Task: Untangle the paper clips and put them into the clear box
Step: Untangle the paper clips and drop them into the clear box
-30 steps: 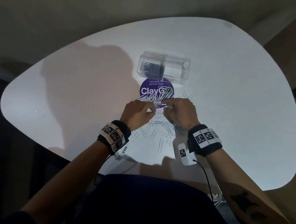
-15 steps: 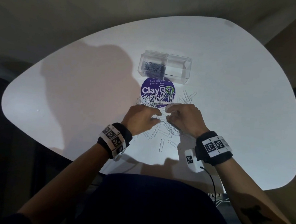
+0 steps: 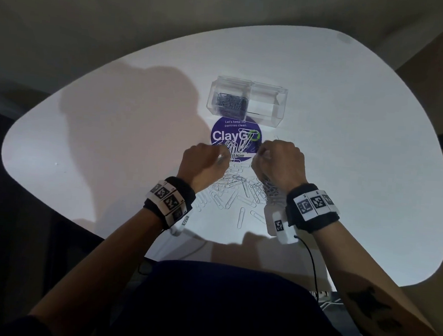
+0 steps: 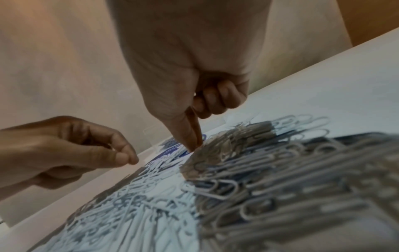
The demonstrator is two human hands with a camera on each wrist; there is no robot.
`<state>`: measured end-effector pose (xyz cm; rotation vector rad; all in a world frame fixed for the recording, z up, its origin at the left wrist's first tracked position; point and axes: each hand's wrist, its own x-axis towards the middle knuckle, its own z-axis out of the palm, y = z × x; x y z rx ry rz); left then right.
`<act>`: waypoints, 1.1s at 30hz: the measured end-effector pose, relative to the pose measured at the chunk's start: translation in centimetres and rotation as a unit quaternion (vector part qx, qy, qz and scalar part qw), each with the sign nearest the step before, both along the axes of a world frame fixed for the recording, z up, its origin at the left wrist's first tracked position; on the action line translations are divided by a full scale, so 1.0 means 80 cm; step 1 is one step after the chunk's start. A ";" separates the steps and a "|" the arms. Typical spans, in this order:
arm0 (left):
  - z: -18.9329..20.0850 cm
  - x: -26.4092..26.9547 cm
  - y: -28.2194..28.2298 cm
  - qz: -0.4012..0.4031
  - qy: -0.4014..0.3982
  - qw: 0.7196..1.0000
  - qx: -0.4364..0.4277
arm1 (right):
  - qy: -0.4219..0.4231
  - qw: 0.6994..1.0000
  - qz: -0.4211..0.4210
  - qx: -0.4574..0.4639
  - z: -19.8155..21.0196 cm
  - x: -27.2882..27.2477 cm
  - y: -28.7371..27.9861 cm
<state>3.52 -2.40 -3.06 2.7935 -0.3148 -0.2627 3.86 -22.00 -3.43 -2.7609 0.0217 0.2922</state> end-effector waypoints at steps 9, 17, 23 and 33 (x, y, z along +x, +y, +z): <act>0.000 0.042 -0.051 0.008 -0.034 0.999 -0.035 | -0.028 0.999 -0.011 0.017 -0.001 0.010 0.002; -0.013 0.049 -0.028 0.072 0.038 0.993 -0.080 | 0.023 0.999 0.014 0.022 -0.006 0.022 -0.004; -0.014 0.048 -0.003 0.138 0.012 0.988 -0.068 | 0.035 0.973 -0.061 0.219 -0.002 0.025 -0.017; -0.002 0.035 -0.007 -0.004 -0.017 0.999 -0.027 | 0.106 0.868 -0.165 0.456 -0.002 0.026 -0.003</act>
